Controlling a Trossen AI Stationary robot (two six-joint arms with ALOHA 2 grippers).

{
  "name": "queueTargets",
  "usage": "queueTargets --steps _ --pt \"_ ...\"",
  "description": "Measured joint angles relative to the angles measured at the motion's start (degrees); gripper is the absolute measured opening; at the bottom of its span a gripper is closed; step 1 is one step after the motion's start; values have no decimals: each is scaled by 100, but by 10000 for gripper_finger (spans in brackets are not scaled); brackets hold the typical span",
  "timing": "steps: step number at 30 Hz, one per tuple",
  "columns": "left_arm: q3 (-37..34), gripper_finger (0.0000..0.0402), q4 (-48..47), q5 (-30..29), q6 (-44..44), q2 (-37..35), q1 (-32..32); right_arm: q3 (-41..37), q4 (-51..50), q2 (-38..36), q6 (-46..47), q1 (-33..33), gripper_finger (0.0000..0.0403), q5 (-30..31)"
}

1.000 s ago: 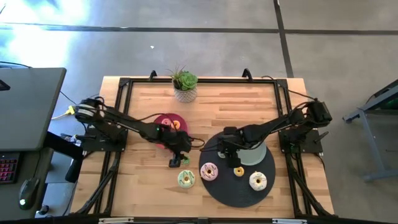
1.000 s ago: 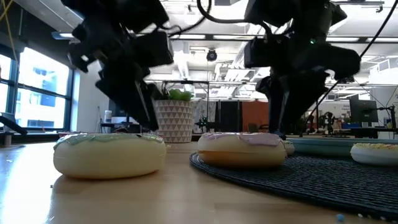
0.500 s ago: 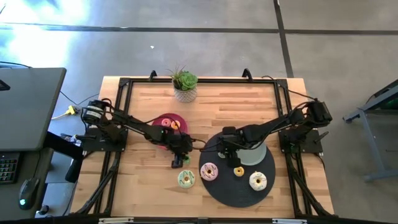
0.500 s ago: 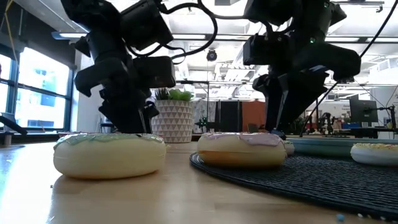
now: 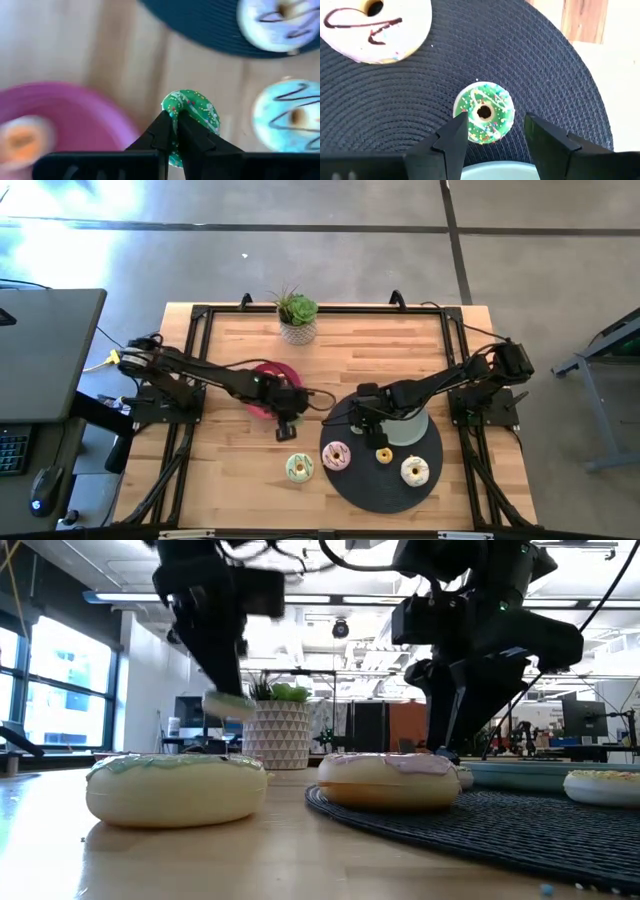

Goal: Pick & Place donuts
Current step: Put the left small green donut on the pink plate, then put the small green donut on the pink plate

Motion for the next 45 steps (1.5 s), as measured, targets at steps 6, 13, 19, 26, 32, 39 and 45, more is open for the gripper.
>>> queueTargets --steps 6,13,19,26,32,39,45 --pt "-203 9 -148 -491 154 -147 544 0 85 0 -2 0 184 0" --pt "-1084 8 800 -198 261 -141 1390 0 150 0 -51 0 184 14" --pt "-1327 25 1119 156 285 -13 1537 0 148 0 -240 -28 184 66" --pt "-1334 100 1197 -3 352 -21 1525 0 206 2 -218 -199 184 -149" --pt "-1129 127 929 -27 414 -43 1528 0 242 111 -217 -339 184 -350" --pt "-347 129 -304 -22 457 -45 1528 0 239 409 -256 -341 184 -371" --pt "577 129 -1883 45 270 -105 1472 2 258 588 -236 -343 183 -409"
